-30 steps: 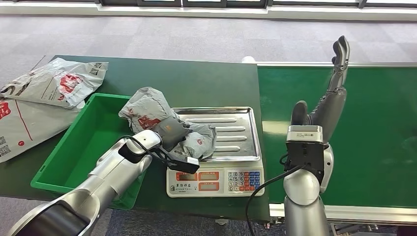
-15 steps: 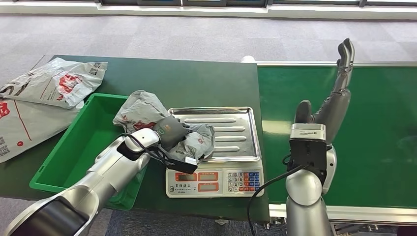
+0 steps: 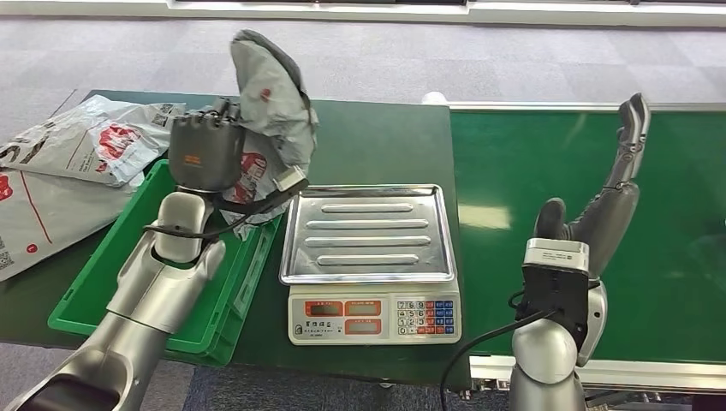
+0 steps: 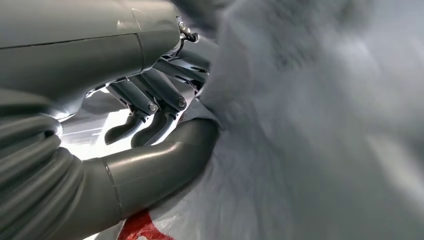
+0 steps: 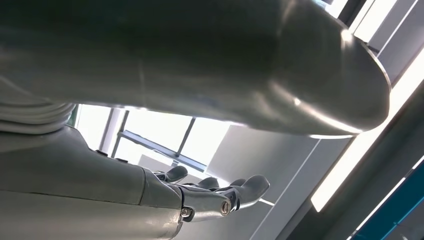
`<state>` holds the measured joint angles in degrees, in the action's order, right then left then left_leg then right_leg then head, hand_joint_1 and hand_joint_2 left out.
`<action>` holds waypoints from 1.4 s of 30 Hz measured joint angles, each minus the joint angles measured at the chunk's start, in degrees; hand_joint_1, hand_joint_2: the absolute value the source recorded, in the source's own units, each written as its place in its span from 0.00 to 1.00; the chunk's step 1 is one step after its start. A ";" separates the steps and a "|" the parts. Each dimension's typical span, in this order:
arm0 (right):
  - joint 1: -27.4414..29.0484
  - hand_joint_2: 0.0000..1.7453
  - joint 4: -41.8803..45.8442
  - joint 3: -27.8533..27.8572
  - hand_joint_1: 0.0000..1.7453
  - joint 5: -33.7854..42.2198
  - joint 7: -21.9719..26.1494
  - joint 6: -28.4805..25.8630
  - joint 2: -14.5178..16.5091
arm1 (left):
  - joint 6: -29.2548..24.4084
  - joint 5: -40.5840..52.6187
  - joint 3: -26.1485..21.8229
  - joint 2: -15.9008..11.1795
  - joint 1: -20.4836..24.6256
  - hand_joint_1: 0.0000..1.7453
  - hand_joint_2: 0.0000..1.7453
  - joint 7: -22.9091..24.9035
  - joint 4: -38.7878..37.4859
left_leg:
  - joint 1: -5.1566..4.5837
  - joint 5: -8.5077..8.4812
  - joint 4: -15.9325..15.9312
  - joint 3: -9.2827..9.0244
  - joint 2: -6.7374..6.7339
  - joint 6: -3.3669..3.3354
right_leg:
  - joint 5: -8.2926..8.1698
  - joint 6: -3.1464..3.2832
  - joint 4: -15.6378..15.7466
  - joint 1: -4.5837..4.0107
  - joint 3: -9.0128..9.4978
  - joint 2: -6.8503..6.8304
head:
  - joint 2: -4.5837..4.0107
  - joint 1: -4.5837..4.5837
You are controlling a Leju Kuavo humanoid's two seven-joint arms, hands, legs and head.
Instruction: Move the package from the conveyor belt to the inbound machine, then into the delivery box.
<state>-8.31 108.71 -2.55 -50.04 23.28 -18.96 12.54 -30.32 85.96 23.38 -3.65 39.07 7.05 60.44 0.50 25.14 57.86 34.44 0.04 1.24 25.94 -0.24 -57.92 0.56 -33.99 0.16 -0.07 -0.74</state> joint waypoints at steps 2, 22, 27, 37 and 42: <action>-0.29 0.00 -0.24 0.00 0.00 0.08 -0.14 -0.15 0.01 | 1.25 0.02 -2.12 -1.72 -1.01 1.00 1.00 4.24 4.44 | 0.03 0.00 -0.01 0.02 -0.02 0.01 | 0.01 0.01 0.00 -0.03 -0.03 -0.02 | 0.00 0.00; -6.04 0.00 -6.93 -0.14 0.00 2.62 0.97 1.13 0.34 | 21.52 0.09 4.13 -4.44 -0.39 0.75 1.00 11.99 -20.23 | -0.03 -0.09 0.03 0.18 0.03 0.00 | -0.12 -0.04 0.00 0.03 -0.20 -0.02 | 0.00 0.00; -6.11 0.00 -7.63 -0.14 0.00 2.06 1.06 0.49 0.76 | 21.79 0.11 4.95 -2.51 0.25 0.00 0.00 8.24 -26.71 | -0.03 -0.07 0.01 0.17 0.08 -0.01 | -0.08 -0.01 0.00 0.03 -0.15 -0.07 | 0.00 0.00; -4.05 0.00 -6.28 -0.14 0.00 0.23 -0.93 -0.34 0.85 | -6.57 -6.06 -4.04 2.55 -3.05 0.00 0.00 -7.47 -13.98 | 0.00 -0.30 0.08 0.48 0.16 -0.04 | -0.23 0.00 0.00 0.03 -0.40 -0.19 | 0.00 0.01; -3.86 0.00 -6.26 -0.31 0.00 1.18 -1.05 -1.75 0.70 | -9.75 -52.48 -18.81 8.45 -8.49 0.00 0.00 -42.55 14.72 | -0.09 0.10 0.08 0.34 -0.79 -0.13 | -0.30 -0.05 0.00 0.15 -0.49 0.66 | 0.00 0.01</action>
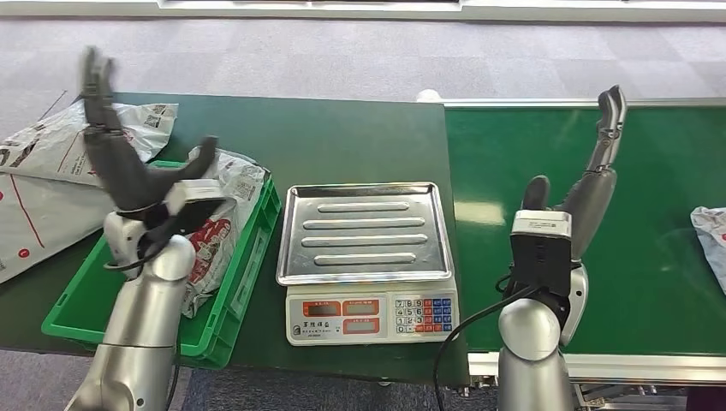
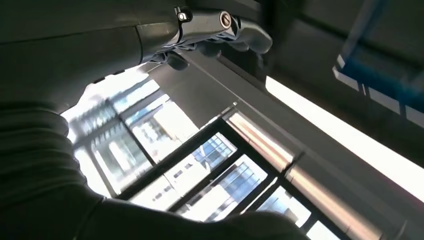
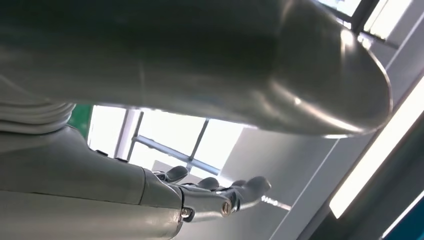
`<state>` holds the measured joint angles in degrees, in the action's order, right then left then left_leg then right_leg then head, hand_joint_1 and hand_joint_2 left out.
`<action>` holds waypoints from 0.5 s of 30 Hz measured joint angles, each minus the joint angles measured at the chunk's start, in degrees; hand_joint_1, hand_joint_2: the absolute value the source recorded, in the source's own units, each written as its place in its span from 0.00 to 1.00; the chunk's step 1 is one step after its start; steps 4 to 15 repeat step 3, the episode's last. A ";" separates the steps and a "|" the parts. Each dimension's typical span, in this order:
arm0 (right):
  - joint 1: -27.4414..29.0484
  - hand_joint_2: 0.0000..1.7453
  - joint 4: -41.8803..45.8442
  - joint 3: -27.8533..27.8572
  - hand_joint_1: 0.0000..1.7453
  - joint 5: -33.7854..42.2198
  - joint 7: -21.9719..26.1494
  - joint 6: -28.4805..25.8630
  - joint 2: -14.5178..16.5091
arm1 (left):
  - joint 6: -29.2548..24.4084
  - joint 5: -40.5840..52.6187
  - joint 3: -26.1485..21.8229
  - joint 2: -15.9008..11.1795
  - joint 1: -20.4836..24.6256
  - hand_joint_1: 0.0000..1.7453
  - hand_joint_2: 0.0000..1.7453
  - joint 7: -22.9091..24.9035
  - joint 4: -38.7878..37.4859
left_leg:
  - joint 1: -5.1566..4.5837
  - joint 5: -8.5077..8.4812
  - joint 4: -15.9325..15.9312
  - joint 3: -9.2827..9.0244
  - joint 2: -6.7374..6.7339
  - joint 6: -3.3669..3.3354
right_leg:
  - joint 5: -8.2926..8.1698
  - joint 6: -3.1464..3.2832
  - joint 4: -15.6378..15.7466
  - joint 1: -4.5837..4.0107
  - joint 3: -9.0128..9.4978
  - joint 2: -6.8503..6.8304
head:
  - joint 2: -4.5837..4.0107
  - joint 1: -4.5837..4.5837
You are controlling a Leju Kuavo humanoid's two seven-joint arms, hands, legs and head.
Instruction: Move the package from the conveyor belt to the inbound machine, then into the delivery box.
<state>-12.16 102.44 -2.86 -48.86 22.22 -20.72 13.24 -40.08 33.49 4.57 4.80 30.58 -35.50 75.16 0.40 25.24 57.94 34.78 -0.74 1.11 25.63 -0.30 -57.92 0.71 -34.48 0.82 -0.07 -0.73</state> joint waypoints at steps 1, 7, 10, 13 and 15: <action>-0.24 0.00 -0.22 -0.08 0.00 0.42 0.03 -0.26 -0.13 | 0.69 -12.41 -1.12 0.46 -1.16 0.00 0.00 -2.45 5.75 | -0.01 0.04 0.00 -0.04 -0.12 -0.03 | 0.02 0.00 0.01 -0.03 -0.01 0.10 | 0.00 -0.02; -0.85 0.00 -0.78 -0.26 0.00 0.92 0.08 -0.65 -0.40 | 2.30 -27.58 -2.08 1.05 -2.71 0.00 0.00 -3.90 13.73 | 0.04 0.02 0.00 -0.05 -0.04 -0.04 | 0.06 0.00 0.01 -0.09 0.00 0.00 | 0.00 -0.03; -0.85 0.00 -0.78 -0.26 0.00 0.92 0.08 -0.65 -0.40 | 2.30 -27.58 -2.08 1.05 -2.71 0.00 0.00 -3.90 13.73 | 0.04 0.02 0.00 -0.05 -0.04 -0.04 | 0.06 0.00 0.01 -0.09 0.00 0.00 | 0.00 -0.03; -0.85 0.00 -0.78 -0.26 0.00 0.92 0.08 -0.65 -0.40 | 2.30 -27.58 -2.08 1.05 -2.71 0.00 0.00 -3.90 13.73 | 0.04 0.02 0.00 -0.05 -0.04 -0.04 | 0.06 0.00 0.01 -0.09 0.00 0.00 | 0.00 -0.03; -0.85 0.00 -0.78 -0.26 0.00 0.92 0.08 -0.65 -0.40 | 2.30 -27.58 -2.08 1.05 -2.71 0.00 0.00 -3.90 13.73 | 0.04 0.02 0.00 -0.05 -0.04 -0.04 | 0.06 0.00 0.01 -0.09 0.00 0.00 | 0.00 -0.03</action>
